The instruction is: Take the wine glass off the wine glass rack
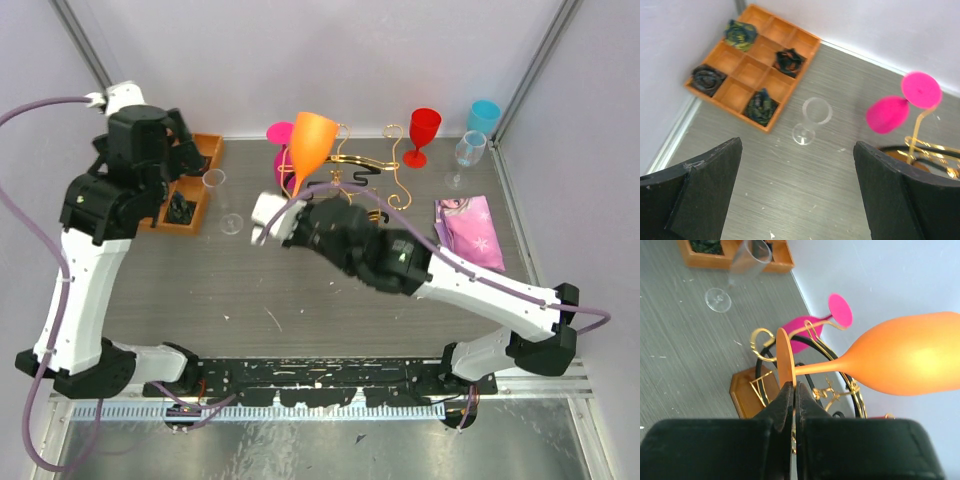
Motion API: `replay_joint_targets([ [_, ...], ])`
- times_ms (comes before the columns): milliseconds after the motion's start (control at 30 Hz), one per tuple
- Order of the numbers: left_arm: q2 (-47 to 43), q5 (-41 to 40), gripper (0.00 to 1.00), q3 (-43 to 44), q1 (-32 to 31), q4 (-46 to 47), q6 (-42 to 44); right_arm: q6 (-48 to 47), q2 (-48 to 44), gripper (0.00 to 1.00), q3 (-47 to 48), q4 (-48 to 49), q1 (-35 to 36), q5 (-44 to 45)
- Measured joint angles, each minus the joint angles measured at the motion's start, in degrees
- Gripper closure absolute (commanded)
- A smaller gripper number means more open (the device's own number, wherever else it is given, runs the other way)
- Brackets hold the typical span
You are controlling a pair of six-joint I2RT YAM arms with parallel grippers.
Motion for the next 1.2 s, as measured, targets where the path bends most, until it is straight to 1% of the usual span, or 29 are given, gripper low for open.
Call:
replay_joint_targets([
  [67,-0.74,0.55,0.01,0.85,4.00,-1.95,-1.11,-4.15,0.00,0.99,-2.64,3.21,5.66,5.07],
  [133,-0.85,2.36,0.01,2.51,9.07,-4.28,-2.03,-7.56,0.26,0.99,-4.35,5.97,9.68,8.72],
  [267,0.66,7.41,0.01,5.01,18.60,-8.15,-3.41,-11.52,2.84,1.00,-4.50,11.50,12.00,13.35],
  [400,1.84,10.75,0.01,5.09,23.82,-10.95,-4.55,-16.44,7.32,0.99,-5.70,19.17,13.33,16.57],
  [500,1.60,13.07,0.01,5.09,27.58,-12.41,-5.44,-20.55,11.52,0.99,-8.33,24.98,14.82,17.92],
  [667,0.04,14.82,0.01,5.09,31.06,-13.27,-6.62,-26.01,18.45,0.99,-12.92,32.22,17.25,18.97],
  [800,-1.16,16.48,0.01,5.14,32.68,-13.68,-7.30,-29.09,22.43,0.99,-13.70,36.96,18.93,19.82],
  [1000,-2.14,19.87,0.01,4.66,35.26,-13.55,-8.63,-30.16,25.88,0.99,-15.13,43.04,19.58,19.82],
  [1200,-4.13,21.00,0.01,2.91,36.02,-13.51,-9.31,-30.45,29.16,0.99,-18.56,49.75,19.63,20.02],
])
